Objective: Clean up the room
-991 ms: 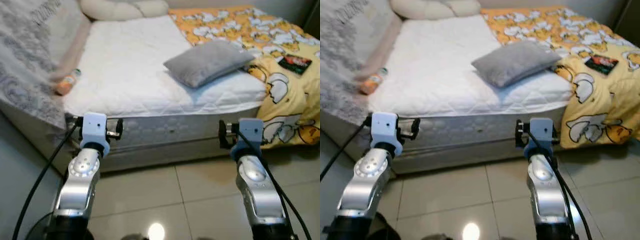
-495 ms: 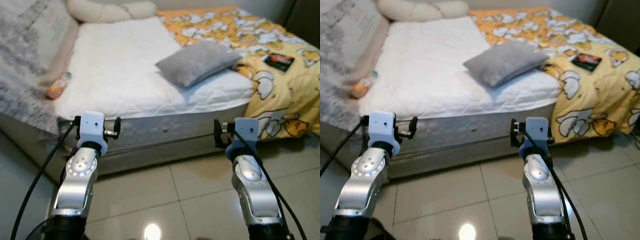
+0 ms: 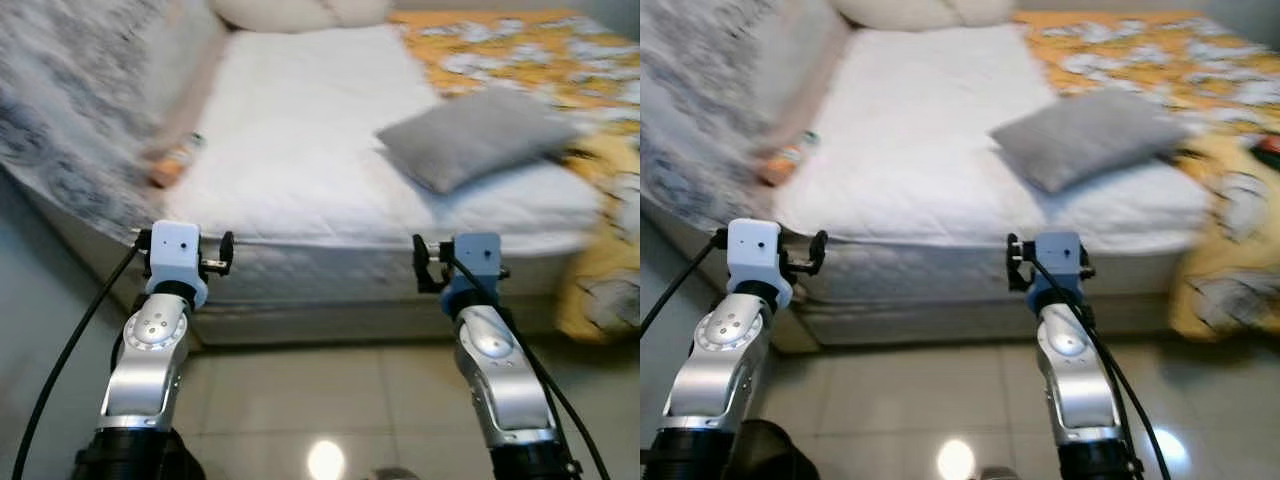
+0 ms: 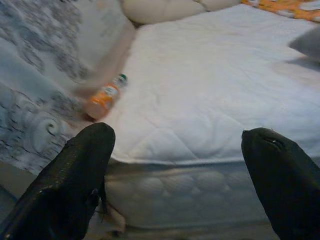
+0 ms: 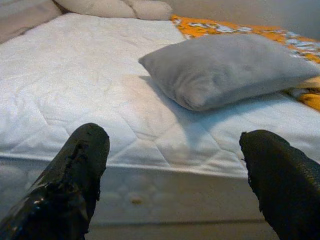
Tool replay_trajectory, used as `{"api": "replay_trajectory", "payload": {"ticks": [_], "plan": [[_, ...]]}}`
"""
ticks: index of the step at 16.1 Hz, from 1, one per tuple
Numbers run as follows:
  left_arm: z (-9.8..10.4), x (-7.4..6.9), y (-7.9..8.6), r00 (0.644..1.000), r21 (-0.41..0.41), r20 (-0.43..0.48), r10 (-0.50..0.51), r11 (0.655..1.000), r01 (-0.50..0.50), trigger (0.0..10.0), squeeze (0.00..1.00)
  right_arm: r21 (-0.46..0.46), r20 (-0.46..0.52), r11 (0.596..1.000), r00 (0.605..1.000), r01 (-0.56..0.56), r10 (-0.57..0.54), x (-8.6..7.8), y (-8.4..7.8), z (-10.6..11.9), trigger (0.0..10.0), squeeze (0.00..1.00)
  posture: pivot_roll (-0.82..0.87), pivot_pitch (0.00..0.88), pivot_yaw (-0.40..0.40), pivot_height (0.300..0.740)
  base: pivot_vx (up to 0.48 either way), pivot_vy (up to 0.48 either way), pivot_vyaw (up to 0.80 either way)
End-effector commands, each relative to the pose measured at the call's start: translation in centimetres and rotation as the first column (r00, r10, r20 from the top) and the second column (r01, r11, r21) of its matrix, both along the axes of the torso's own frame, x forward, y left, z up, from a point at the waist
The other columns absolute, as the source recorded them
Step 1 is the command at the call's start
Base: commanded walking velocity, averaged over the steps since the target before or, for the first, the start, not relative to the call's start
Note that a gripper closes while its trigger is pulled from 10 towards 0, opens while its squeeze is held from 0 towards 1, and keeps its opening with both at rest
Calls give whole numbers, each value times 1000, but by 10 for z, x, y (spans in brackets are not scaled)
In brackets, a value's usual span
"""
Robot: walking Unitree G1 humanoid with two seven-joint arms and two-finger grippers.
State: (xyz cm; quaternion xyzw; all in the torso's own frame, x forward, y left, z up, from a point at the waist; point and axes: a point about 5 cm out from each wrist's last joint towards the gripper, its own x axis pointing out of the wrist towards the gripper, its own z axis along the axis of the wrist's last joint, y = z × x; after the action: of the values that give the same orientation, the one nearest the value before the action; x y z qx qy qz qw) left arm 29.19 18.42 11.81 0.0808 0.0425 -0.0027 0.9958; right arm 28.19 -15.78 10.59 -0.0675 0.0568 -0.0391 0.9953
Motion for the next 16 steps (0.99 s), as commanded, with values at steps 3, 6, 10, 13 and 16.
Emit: {"api": "replay_trajectory", "payload": {"ticks": [3, 6, 10, 13, 16], "plan": [[0, 0, -1, 1000, 10, -1, -16, 1000, 16, 10000, 0, -7, -2, 1000, 1000, -1, 1, 2, 0, 2, 10000, 0, -57, 0, 37, 740, 368, 0, 533], [2, 3, -4, 1000, 9, 4, -28, 1000, 28, 10000, 0, -1, -6, 1000, 1000, 14, -14, 4, -3, 2, 10000, 0, -56, 0, 35, 740, 364, 0, 0], [2, 4, -8, 999, 9, 8, -42, 999, 42, 10000, 0, -1, -5, 1000, 1000, 16, -16, 7, -4, 3, 10000, 0, -53, 0, 32, 740, 364, 0, 0], [4, 7, -5, 999, 12, 11, -40, 999, 40, 10000, 0, -2, -9, 1000, 1000, 13, -13, 7, -3, 2, 10000, 0, -47, 0, 27, 740, 366, 0, 0], [6, 9, -2, 999, 13, 17, -35, 999, 35, 10000, 0, -1, -12, 1000, 1000, 10, -10, 8, -2, 2, 10000, 0, -47, 0, 28, 740, 366, 0, 0]]}}
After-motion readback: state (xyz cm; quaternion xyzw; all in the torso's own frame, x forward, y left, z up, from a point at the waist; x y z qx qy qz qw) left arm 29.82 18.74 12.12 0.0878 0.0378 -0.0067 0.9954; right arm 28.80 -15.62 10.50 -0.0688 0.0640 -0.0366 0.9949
